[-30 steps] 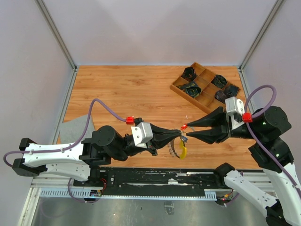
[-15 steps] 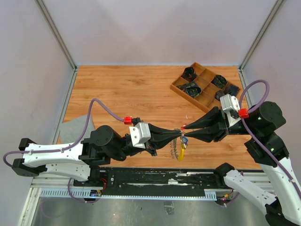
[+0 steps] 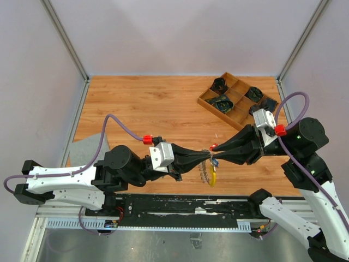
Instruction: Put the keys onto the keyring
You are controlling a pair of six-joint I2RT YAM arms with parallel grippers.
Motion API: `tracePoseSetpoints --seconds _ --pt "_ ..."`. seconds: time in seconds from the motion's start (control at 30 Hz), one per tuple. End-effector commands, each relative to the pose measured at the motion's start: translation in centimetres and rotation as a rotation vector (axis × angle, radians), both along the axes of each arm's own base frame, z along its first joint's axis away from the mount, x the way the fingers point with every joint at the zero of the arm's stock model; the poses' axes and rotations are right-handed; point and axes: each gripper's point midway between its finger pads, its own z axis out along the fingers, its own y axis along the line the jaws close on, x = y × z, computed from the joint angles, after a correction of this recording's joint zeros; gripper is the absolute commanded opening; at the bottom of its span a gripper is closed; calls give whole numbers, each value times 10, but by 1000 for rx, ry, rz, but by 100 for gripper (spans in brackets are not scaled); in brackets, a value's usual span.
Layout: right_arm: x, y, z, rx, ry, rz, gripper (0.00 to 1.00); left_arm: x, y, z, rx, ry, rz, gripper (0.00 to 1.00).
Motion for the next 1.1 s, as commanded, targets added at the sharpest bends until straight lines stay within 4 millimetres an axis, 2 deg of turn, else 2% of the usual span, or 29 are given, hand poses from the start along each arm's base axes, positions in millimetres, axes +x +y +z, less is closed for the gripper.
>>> tracePoseSetpoints --seconds 0.0,0.5,0.7,0.8,0.9,1.07 --pt "-9 2 4 15 -16 47 20 -2 5 26 -88 -4 -12 0" --pt "-12 5 4 20 -12 69 17 -2 4 27 -97 -6 -15 1" --pt "-11 6 4 19 -13 62 2 -2 4 27 -97 -4 -14 1" --pt "-10 4 5 15 -23 47 1 -2 5 27 -95 -3 -14 0" --pt "-8 1 2 -28 -21 10 1 -2 5 25 -77 -2 -12 5" --pt "-1 -10 -9 -142 -26 -77 1 1 4 13 11 -3 2 21"
